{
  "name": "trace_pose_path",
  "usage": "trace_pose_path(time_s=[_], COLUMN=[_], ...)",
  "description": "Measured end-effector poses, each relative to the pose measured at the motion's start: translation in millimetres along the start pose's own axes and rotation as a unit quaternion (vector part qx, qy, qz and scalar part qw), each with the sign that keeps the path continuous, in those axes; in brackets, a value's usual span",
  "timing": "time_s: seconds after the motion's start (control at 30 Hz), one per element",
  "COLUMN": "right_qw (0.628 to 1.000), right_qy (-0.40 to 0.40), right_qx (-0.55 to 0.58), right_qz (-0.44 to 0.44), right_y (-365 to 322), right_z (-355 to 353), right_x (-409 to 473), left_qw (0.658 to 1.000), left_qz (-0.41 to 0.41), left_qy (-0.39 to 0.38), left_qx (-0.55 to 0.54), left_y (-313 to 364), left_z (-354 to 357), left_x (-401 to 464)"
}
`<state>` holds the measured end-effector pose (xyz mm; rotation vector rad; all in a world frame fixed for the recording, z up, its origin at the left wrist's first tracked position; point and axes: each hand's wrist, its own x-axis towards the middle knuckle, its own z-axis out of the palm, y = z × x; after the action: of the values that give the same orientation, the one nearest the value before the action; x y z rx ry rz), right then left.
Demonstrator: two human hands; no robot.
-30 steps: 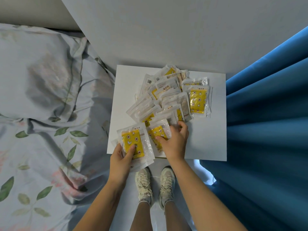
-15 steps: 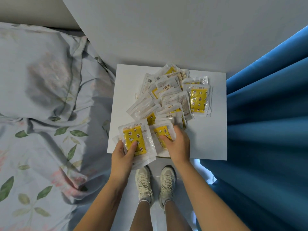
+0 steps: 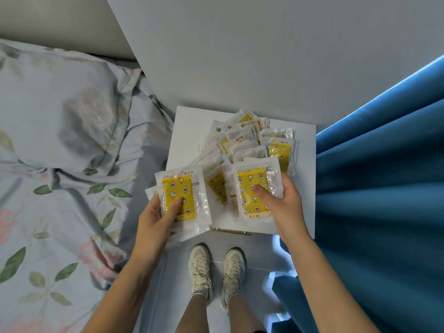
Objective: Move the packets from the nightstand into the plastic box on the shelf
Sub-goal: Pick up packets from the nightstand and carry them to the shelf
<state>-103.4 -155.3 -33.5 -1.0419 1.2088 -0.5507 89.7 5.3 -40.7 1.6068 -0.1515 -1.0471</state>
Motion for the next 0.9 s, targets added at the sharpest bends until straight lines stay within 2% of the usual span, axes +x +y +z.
trace_pose_path(time_s=[0.23, 0.4, 0.53, 0.7, 0.9], right_qw=[0.998, 0.994, 0.991, 0.987, 0.960], right_qy=[-0.067, -0.060, -0.069, -0.131, -0.278], right_qx=[0.018, 0.077, 0.107, 0.085, 0.026], right_qz=[0.011, 0.041, 0.032, 0.035, 0.020], right_y=[-65.3, -96.5, -135.7, -189.9, -234.4], right_z=[20.1, 0.9, -27.3, -47.3, 11.4], right_x=[-55.9, -92.9, -115.5, -139.9, -204.5], left_qw=[0.997, 0.994, 0.991, 0.980, 0.957], left_qz=[0.072, 0.093, 0.102, 0.139, 0.173], left_qy=[0.017, 0.053, 0.084, 0.130, 0.220], left_qx=[-0.001, -0.004, -0.017, -0.053, -0.083], left_y=[74.6, 99.4, 107.7, 124.0, 142.6], left_z=[-16.2, -23.6, -18.0, -3.9, -19.1], left_x=[-61.5, -126.7, -174.1, -232.4, -313.0])
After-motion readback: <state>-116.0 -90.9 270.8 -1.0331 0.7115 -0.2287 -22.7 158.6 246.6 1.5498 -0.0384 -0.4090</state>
